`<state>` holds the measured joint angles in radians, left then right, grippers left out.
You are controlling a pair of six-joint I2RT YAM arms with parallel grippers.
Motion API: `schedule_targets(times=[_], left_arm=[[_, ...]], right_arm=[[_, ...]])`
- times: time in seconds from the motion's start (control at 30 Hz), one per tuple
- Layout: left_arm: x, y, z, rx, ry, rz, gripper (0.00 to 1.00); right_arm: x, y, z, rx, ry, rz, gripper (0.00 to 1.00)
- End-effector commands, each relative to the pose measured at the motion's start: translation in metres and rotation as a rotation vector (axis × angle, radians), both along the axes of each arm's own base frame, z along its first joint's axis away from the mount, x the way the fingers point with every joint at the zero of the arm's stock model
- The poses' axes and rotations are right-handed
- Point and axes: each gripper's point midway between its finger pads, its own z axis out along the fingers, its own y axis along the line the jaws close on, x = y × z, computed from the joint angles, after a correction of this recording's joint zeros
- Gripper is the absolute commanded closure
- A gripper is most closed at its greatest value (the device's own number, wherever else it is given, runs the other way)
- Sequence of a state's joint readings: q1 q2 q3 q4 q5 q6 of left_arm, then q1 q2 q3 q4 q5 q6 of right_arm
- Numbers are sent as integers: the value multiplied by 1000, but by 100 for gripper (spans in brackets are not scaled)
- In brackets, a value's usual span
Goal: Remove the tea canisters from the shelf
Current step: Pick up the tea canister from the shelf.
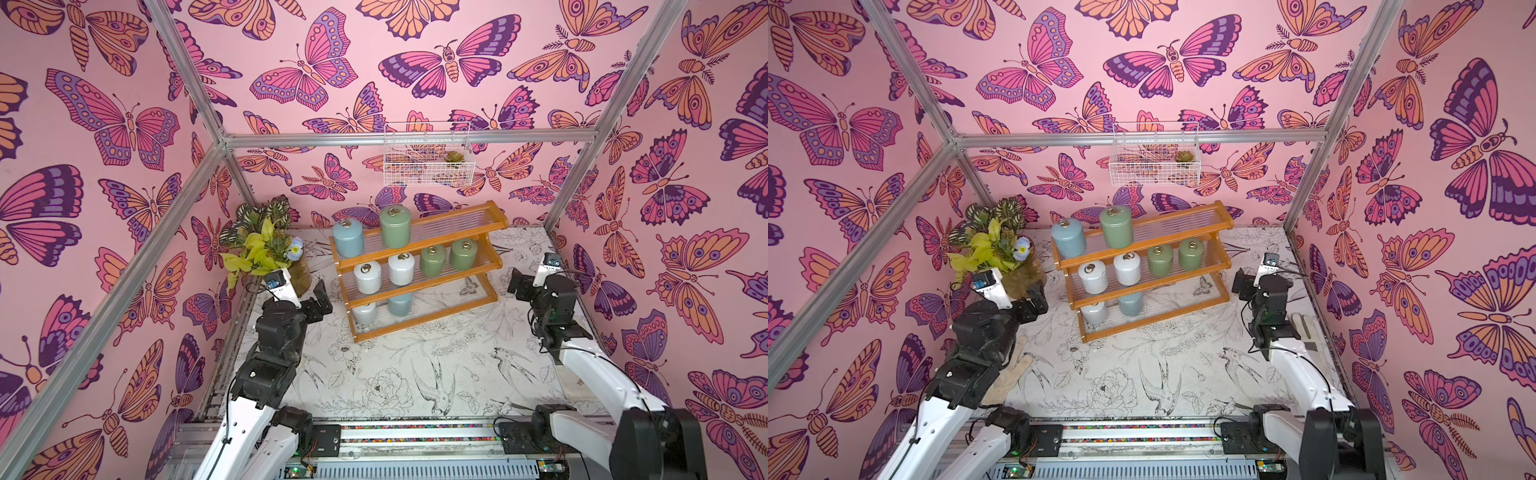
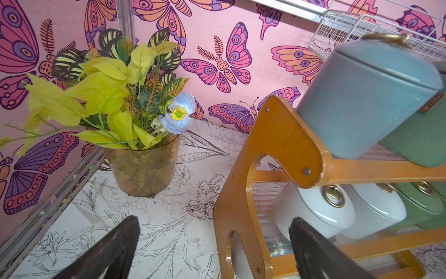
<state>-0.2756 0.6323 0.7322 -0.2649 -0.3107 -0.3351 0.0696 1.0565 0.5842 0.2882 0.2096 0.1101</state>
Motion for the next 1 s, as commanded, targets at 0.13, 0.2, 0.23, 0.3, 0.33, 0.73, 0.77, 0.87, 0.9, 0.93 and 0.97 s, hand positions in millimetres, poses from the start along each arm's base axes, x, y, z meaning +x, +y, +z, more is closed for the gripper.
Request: schedule_targets(times=[0.13, 0.2, 0.23, 0.3, 0.33, 0.73, 0.77, 0.87, 0.9, 0.93, 0.97], left_arm=[[3, -16, 19, -78, 35, -62, 0], [4, -19, 20, -114, 43, -69, 0], [4, -21, 21, -137, 44, -68, 0], [6, -22, 20, -180, 47, -59, 0], [7, -23, 19, -196, 53, -60, 0], [1, -53, 35, -120, 76, -259, 0], [-3, -54, 39, -126, 68, -269, 0], [-14, -57, 45, -153, 44, -303, 0], [-18, -57, 46, -159, 41, -311, 0], [-20, -57, 45, -164, 43, -315, 0], [-22, -58, 45, -167, 46, -319, 0]], right_arm=[[-25, 52, 51, 94, -9, 124, 1], [-26, 62, 66, 119, 31, 159, 1], [-25, 71, 77, 118, 37, 193, 1], [-23, 90, 96, 92, 30, 260, 0], [-23, 100, 104, 84, 20, 290, 0], [-12, 217, 169, 58, -51, 619, 1], [-10, 225, 174, 65, -58, 639, 1], [-4, 251, 196, 82, -91, 714, 1], [-1, 259, 204, 90, -103, 737, 1], [2, 266, 210, 97, -108, 761, 1], [4, 272, 215, 104, -113, 781, 1]])
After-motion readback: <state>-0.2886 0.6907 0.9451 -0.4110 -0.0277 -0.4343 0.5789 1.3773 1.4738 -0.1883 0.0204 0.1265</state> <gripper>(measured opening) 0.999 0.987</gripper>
